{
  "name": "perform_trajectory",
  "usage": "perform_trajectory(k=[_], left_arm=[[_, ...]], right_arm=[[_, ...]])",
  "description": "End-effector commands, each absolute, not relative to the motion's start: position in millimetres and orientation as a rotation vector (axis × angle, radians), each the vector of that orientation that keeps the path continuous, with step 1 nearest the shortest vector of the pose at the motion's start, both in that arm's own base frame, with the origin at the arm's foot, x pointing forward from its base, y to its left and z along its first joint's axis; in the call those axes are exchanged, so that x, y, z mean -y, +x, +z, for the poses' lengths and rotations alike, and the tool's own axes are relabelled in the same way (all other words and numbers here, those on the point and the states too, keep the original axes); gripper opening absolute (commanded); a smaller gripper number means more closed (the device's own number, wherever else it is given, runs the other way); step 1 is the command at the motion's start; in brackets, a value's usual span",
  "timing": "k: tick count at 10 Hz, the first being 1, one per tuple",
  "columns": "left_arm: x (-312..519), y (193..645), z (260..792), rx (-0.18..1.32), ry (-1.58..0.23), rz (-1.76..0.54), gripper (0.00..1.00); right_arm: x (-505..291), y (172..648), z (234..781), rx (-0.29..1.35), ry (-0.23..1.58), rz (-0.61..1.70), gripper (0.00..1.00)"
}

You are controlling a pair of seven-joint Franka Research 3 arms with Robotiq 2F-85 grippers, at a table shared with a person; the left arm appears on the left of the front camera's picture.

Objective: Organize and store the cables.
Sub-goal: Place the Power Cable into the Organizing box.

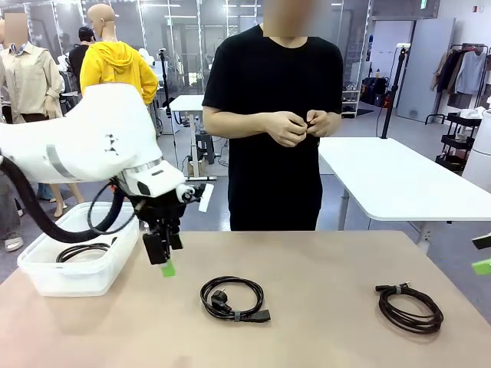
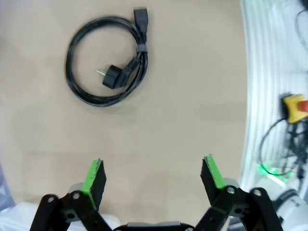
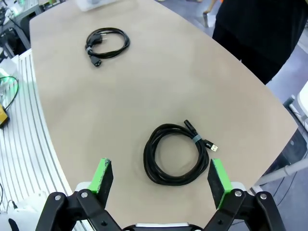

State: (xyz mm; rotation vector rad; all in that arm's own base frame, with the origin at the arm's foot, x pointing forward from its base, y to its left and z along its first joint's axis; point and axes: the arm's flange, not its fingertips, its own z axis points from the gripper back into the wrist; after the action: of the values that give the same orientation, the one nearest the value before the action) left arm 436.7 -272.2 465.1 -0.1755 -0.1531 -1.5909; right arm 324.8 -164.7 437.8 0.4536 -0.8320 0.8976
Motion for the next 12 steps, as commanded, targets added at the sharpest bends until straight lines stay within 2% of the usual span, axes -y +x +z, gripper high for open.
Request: perform_trajectory(k=[1, 3, 4, 9, 12], left_arm=[[290, 448, 459, 0.156, -0.136, -1.622, 1.00], [293, 452, 458, 0.144, -0.157, -1.632, 1.00], [289, 442, 453, 0.150, -0.159, -1.625, 1.00], [292, 446, 452, 0.150, -0.162, -1.627, 1.00], [345, 436, 426, 0.127, -0.104, -1.566, 1.00]], right_arm=[[183, 317, 425, 0.885, 0.501, 0.979, 1.00], [181, 322, 414, 0.881, 0.483, 1.056, 1.00], [177, 312, 428, 0.864, 0.481, 0.965, 1.00], [177, 312, 428, 0.864, 0.481, 0.965, 1.00], [177, 312, 428, 0.864, 0.481, 0.965, 1.00]])
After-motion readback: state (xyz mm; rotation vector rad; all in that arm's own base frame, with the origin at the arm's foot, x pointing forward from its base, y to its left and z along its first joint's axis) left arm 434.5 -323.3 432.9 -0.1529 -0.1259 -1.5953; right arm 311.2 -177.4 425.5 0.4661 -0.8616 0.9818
